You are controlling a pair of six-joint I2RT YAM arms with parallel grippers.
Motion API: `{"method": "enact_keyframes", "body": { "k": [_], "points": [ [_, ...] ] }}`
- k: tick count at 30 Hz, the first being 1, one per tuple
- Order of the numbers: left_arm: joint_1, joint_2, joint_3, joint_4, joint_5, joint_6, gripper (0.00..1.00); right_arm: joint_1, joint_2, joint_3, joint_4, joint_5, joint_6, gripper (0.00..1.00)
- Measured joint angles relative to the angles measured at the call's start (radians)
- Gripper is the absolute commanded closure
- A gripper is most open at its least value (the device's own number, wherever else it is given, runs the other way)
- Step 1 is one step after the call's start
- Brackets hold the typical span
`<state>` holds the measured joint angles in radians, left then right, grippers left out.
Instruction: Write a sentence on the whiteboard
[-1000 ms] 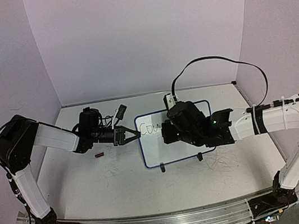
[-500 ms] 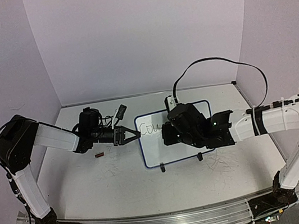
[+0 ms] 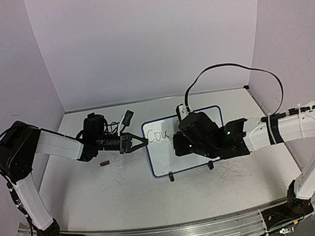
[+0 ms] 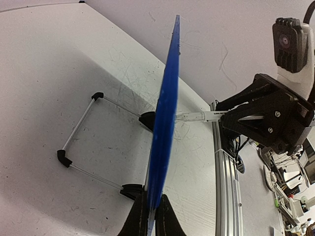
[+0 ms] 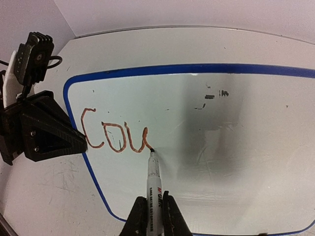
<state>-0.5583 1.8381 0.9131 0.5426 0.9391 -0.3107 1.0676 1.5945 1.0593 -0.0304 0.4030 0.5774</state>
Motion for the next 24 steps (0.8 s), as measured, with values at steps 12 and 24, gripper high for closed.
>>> {"method": "enact_keyframes", "body": {
  "k": [12, 24],
  "points": [
    [0.000, 0.000, 0.000, 0.000, 0.004, 0.000, 1.00, 0.000, -0.091, -0.032, 0.051, -0.019, -0.048, 1.00],
    [0.000, 0.000, 0.000, 0.000, 0.005, 0.000, 1.00, -0.001, -0.047, 0.014, 0.053, 0.011, -0.091, 1.00]
  ]
}}
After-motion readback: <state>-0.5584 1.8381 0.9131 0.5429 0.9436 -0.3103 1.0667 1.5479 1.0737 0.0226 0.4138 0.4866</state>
